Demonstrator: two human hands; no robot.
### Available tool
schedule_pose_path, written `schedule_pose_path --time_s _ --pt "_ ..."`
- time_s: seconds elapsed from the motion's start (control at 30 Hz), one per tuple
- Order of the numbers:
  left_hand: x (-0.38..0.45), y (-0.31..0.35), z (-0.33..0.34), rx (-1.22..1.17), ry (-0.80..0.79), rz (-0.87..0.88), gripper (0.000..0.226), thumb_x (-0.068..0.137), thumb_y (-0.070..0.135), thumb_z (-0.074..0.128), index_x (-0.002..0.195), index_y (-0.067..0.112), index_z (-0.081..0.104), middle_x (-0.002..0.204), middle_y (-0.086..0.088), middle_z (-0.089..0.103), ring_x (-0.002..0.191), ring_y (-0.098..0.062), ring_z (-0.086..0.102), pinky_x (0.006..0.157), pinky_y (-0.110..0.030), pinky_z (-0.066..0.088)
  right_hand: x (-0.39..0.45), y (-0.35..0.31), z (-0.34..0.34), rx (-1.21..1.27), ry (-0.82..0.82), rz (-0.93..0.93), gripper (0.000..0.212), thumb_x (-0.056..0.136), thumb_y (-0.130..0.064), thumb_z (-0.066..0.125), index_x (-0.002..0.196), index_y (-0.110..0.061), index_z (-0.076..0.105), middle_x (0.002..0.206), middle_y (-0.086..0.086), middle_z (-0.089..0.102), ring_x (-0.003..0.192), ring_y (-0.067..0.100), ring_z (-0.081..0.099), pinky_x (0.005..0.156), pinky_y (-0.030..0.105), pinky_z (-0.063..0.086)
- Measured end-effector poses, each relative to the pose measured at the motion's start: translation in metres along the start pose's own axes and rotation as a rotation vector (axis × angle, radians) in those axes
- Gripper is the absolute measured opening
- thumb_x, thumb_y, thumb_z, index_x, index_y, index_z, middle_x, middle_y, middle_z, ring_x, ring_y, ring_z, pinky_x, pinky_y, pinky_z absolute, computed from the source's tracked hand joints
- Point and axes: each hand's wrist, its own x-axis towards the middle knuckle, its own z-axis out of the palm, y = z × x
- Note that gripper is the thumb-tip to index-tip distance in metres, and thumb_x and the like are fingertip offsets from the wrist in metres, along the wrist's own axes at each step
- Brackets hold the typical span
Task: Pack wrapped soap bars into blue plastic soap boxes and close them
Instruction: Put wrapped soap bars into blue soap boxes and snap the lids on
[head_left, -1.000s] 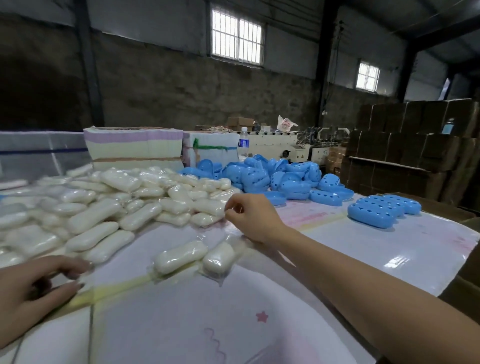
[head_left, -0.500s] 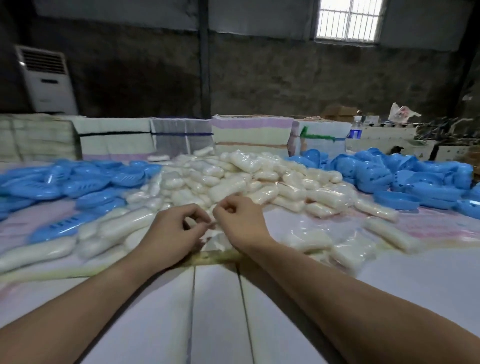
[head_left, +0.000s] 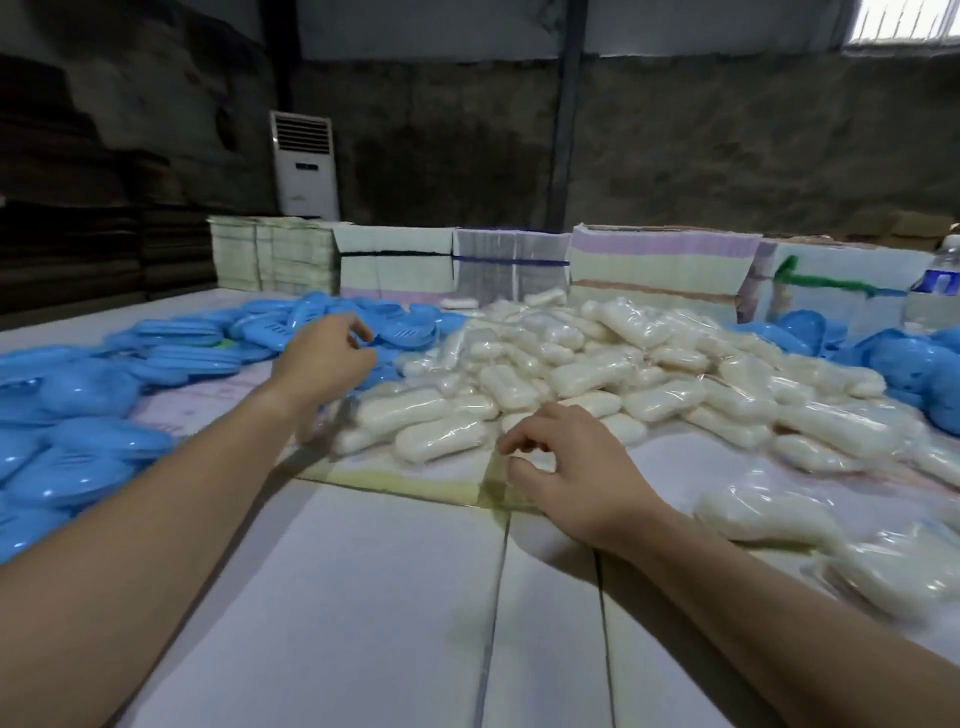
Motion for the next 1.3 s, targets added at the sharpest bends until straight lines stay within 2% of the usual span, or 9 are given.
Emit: schedule_pose_path --time_s 0.1,0.2,0.33,0.53,0.73,0.9,1.07,1.2,1.3 --pt "0.014 -0.05 0.0 0.258 -0.212 -0.095 0.03 0.088 0.037 0.068 0.116 0.026 0.063 0.117 -0.004 0.067 0.107 -0.027 0.059 0.091 -0.038 0.05 0.0 0.002 0.0 0.022 -0.008 -0.004 0.015 0.087 -0.027 0.062 0.099 -0.03 0.07 0.094 -0.016 0.054 0.101 0.007 0.046 0.088 0.019 0.034" --pt "0.022 -0.07 -0.007 0.192 -0.316 -0.174 0.038 0.081 0.054 0.075 0.105 0.028 0.062 0.116 -0.001 0.063 0.102 -0.022 0.056 0.085 -0.033 0.043 0.002 0.001 0.003 0.011 -0.022 -0.027 0.014 0.087 -0.028 0.062 0.098 -0.031 0.07 0.093 -0.019 0.053 0.103 0.007 0.045 0.09 0.021 0.035" --pt "0.033 -0.069 -0.013 0.255 -0.404 -0.166 0.052 0.079 0.05 0.077 0.122 0.031 0.056 0.121 0.001 0.053 0.105 -0.021 0.05 0.086 -0.032 0.038 0.003 0.0 0.005 0.009 -0.029 -0.041 0.013 0.086 -0.028 0.063 0.095 -0.033 0.069 0.091 -0.022 0.051 0.103 0.006 0.045 0.091 0.022 0.037" --pt "0.031 -0.05 -0.023 0.579 -0.185 0.028 0.074 0.073 0.066 0.068 0.138 0.036 0.048 0.124 0.003 0.062 0.114 -0.024 0.056 0.084 -0.038 0.046 0.003 0.005 0.003 0.02 -0.012 -0.02 0.012 0.085 -0.029 0.064 0.094 -0.035 0.069 0.091 -0.022 0.053 0.099 0.005 0.046 0.085 0.017 0.033" --pt "0.002 0.008 -0.016 0.02 -0.067 0.219 0.083 0.072 0.046 0.075 0.145 0.042 0.036 0.125 0.003 0.052 0.115 -0.022 0.054 0.092 -0.042 0.048 0.006 0.006 -0.001 0.082 0.03 0.035 0.019 0.084 -0.02 0.064 0.085 -0.039 0.066 0.091 -0.015 0.058 0.094 0.004 0.05 0.08 0.011 0.034" --pt "-0.044 0.07 -0.008 -0.353 -0.095 0.349 0.062 0.057 0.059 0.066 0.115 0.058 0.045 0.108 0.02 0.056 0.095 0.0 0.058 0.073 -0.021 0.044 0.005 0.013 -0.016 0.24 0.27 0.169 0.02 0.082 -0.015 0.064 0.08 -0.034 0.069 0.086 -0.013 0.061 0.087 0.004 0.056 0.079 0.029 0.047" --pt "-0.087 0.111 0.01 -0.698 -0.253 0.377 0.052 0.056 0.057 0.074 0.101 0.056 0.049 0.103 0.016 0.062 0.095 0.001 0.063 0.075 -0.02 0.05 0.007 0.032 -0.039 0.235 0.463 0.265 0.017 0.081 -0.016 0.061 0.081 -0.032 0.07 0.085 -0.014 0.066 0.082 0.0 0.057 0.073 0.02 0.043" --pt "-0.118 0.105 0.037 -0.697 -0.523 0.401 0.053 0.061 0.047 0.079 0.104 0.046 0.046 0.105 0.01 0.059 0.08 0.007 0.06 0.069 -0.014 0.05 0.006 0.055 -0.056 0.152 0.5 0.396 0.015 0.081 -0.021 0.06 0.088 -0.029 0.071 0.079 -0.014 0.066 0.079 0.004 0.059 0.066 0.019 0.04" --pt "-0.129 0.095 0.049 -0.574 -0.605 0.476 0.059 0.066 0.038 0.082 0.107 0.043 0.04 0.105 0.012 0.059 0.083 0.004 0.058 0.071 -0.014 0.049 0.004 0.068 -0.059 -0.053 0.329 0.42 0.02 0.082 -0.024 0.061 0.1 -0.03 0.066 0.076 -0.012 0.063 0.074 0.003 0.057 0.056 0.01 0.035"
